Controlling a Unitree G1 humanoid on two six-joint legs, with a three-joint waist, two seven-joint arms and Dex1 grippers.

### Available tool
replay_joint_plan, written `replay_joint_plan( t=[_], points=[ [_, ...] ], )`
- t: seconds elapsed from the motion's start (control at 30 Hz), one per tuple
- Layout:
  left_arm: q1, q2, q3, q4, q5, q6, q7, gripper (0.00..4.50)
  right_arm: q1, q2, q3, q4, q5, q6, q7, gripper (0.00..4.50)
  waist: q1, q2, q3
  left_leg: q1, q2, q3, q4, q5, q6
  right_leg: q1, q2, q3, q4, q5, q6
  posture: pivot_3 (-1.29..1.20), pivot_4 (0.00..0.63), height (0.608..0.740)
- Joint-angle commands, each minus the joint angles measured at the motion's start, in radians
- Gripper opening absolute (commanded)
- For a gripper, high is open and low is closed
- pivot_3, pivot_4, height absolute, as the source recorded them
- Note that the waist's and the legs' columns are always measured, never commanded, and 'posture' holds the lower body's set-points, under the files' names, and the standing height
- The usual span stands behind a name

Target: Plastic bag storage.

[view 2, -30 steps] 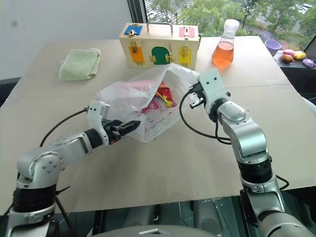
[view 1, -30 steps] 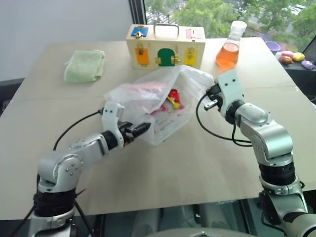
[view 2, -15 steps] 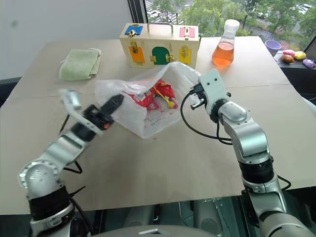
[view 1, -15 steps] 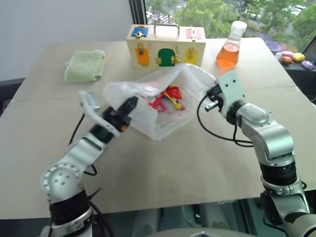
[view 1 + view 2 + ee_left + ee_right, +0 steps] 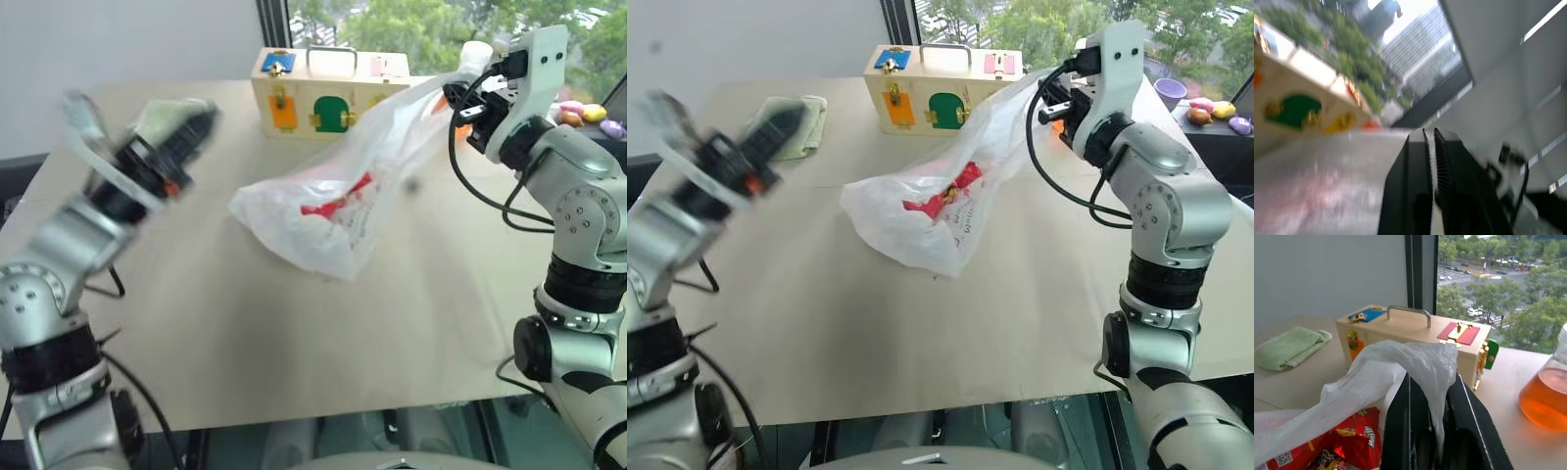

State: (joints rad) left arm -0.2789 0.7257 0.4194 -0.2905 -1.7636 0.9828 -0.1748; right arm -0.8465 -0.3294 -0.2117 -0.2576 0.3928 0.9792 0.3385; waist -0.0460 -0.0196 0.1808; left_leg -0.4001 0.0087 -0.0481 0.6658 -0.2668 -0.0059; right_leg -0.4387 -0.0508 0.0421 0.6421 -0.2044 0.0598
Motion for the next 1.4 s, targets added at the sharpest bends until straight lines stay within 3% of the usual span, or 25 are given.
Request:
replay_joint_plan(
  t=[0.03,0.1,0.13,0.2,0.27,0.47,0.6,0.8,0.87,0.97,1.0,1.03,1.13,1.27,1.4],
  points=[
    [0.069,0.046,-0.061,-0.17,0.003,0.052,-0.053,2.18,0.027,0.02,0.023,-0.059,0.018,0.008,-0.027,0.0,0.002,0.0,0.0,-0.002,0.0,0.0,0.0,0.001,-0.002,-0.003,0.0,0.0,-0.001,0.0,0.0,0.0,0.15,0.74],
    [0.079,0.043,-0.103,-0.175,0.045,0.037,-0.017,3.18,0.041,0.031,0.028,-0.075,0.024,0.017,-0.042,0.0,0.006,0.0,0.001,-0.003,0.0,0.0,0.001,0.0,-0.001,-0.005,0.0,0.001,0.001,0.0,-0.001,0.0,0.15,0.74],
    [0.069,0.041,-0.141,-0.188,0.15,0.019,-0.002,3.58,0.051,0.038,0.034,-0.092,0.028,0.028,-0.05,0.0,0.007,0.0,0.001,-0.003,0.0,0.0,0.001,-0.001,0.001,-0.005,0.0,0.001,0.002,0.0,-0.001,0.0,0.15,0.74],
    [0.045,0.028,-0.193,-0.198,0.297,-0.011,0.042,3.58,0.066,0.045,0.043,-0.117,0.037,0.045,-0.062,0.0,0.01,0.001,0.001,0.001,0.0,0.0,0.001,0.0,0.001,-0.002,0.001,0.0,0.003,0.0,-0.001,0.0,0.15,0.74],
    [0.023,0.095,-0.304,-0.255,0.55,-0.05,0.011,3.58,0.084,0.058,0.048,-0.154,0.05,0.075,-0.077,0.0,0.011,0.0,0.001,0.004,0.0,-0.001,0.003,0.0,0.001,0.002,0.002,0.0,0.003,0.0,-0.001,0.0,0.15,0.74],
    [-0.036,0.101,-0.431,-0.288,0.879,-0.155,-0.037,3.58,0.113,0.08,0.056,-0.207,0.076,0.122,-0.109,0.0,0.008,0.001,0.001,0.007,0.001,-0.001,0.003,0.0,0.001,0.004,0.003,0.001,0.002,0.0,-0.001,0.0,0.15,0.74],
    [-0.072,0.05,-0.492,-0.245,1.015,-0.166,-0.02,3.58,0.115,0.081,0.064,-0.214,0.084,0.13,-0.116,0.0,0.007,0.001,0.001,0.004,0.001,0.0,0.003,0.0,0.001,0.002,0.002,0.001,0.0,0.0,-0.001,0.0,0.15,0.74],
    [-0.132,-0.105,-0.616,-0.136,1.213,-0.21,-0.018,3.58,0.119,0.088,0.075,-0.221,0.099,0.134,-0.13,0.0,0.01,0.001,0.001,0.003,0.0,-0.001,0.003,0.0,0.001,0.002,0.001,0.0,0.0,0.0,-0.001,0.0,0.15,0.74],
    [-0.125,-0.15,-0.616,-0.104,1.238,-0.242,-0.037,3.04,0.121,0.09,0.077,-0.225,0.104,0.136,-0.135,0.0,0.008,0.001,0.001,0.003,0.0,-0.001,0.003,0.0,0.001,0.002,0.002,0.0,0.0,0.0,-0.001,0.0,0.15,0.74],
    [-0.11,-0.228,-0.56,-0.075,1.205,-0.262,-0.069,1.82,0.124,0.09,0.08,-0.228,0.106,0.137,-0.14,0.0,0.006,0.001,0.001,0.003,0.0,-0.001,0.003,0.0,0.001,0.001,0.002,0.0,0.001,0.0,-0.001,0.0,0.15,0.74],
    [-0.104,-0.261,-0.51,-0.06,1.165,-0.258,-0.074,1.72,0.125,0.091,0.081,-0.228,0.106,0.136,-0.14,0.0,0.007,0.001,0.001,0.003,0.0,-0.001,0.003,0.0,0.001,0.001,0.002,0.0,0.001,0.0,-0.001,0.0,0.15,0.74],
    [-0.101,-0.286,-0.463,-0.048,1.129,-0.257,-0.083,1.11,0.126,0.092,0.082,-0.228,0.106,0.135,-0.141,0.0,0.006,0.001,0.001,0.003,0.0,-0.001,0.003,0.0,0.001,0.001,0.002,0.0,0.001,0.0,-0.001,0.0,0.15,0.74],
    [-0.116,-0.372,-0.3,-0.032,0.963,-0.242,-0.085,0.02,0.128,0.088,0.081,-0.224,0.106,0.127,-0.14,0.0,0.006,0.001,0.001,0.003,0.0,-0.001,0.003,0.0,0.001,0.001,0.002,0.0,0.002,0.0,-0.001,0.0,0.15,0.74],
    [-0.191,-0.437,-0.074,0.019,0.637,-0.197,-0.034,0.02,0.117,0.083,0.063,-0.215,0.116,0.118,-0.134,0.0,0.008,0.0,0.001,0.002,0.001,-0.002,0.005,0.0,0.001,0.001,0.001,-0.002,0.002,0.0,-0.001,0.0,0.15,0.74],
    [-0.286,-0.401,0.06,0.085,0.336,-0.162,0.025,0.02,0.078,0.081,0.02,-0.19,0.138,0.107,-0.13,0.0,0.008,0.0,0.001,0.002,0.0,-0.003,0.005,0.0,0.001,0.002,0.001,-0.002,0.003,0.0,-0.001,0.0,0.15,0.74]
  ],
)
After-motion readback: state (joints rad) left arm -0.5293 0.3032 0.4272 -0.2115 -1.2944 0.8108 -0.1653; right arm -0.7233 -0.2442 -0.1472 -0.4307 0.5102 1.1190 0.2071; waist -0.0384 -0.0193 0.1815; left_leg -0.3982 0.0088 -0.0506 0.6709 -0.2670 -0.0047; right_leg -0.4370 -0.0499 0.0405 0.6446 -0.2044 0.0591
